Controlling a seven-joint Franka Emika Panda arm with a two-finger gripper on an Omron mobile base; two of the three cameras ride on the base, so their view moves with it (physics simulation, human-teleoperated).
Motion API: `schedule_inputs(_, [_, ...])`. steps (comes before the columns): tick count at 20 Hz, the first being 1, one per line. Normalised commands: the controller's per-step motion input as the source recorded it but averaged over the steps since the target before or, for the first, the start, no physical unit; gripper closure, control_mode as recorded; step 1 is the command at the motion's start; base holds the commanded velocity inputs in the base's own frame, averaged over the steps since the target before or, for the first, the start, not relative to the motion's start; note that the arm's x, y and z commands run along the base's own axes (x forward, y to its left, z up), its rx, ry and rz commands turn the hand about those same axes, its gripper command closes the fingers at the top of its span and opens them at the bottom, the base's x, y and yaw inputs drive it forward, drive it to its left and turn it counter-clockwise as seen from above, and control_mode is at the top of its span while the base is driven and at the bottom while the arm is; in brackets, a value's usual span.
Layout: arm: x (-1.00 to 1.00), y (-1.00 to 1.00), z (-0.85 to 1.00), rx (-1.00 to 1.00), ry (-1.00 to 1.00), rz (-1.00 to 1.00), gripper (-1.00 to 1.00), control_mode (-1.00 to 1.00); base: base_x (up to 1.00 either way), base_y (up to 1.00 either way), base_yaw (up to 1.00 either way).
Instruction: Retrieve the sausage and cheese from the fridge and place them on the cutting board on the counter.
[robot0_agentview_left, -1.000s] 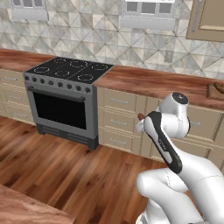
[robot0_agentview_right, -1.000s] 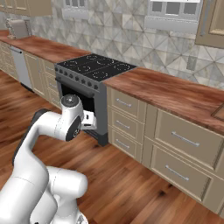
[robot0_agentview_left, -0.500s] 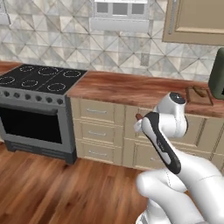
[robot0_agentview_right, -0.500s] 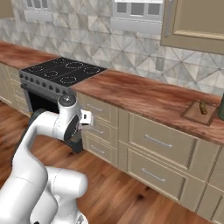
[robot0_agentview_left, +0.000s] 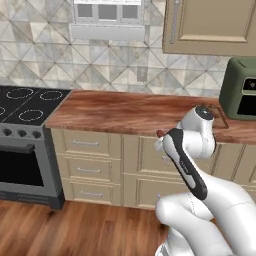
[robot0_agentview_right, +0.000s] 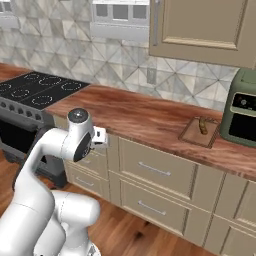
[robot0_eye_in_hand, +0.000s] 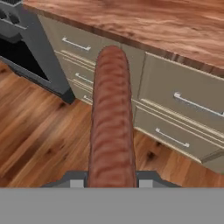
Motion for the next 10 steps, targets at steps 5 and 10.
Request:
schedule_inputs(5, [0.0,0.0,0.0,0.0,0.0,0.0,1.0,1.0,0.72,-0.29,-0.05])
schedule_inputs(10, [0.0,0.0,0.0,0.0,0.0,0.0,1.0,1.0,0.5,-0.36,-0.21])
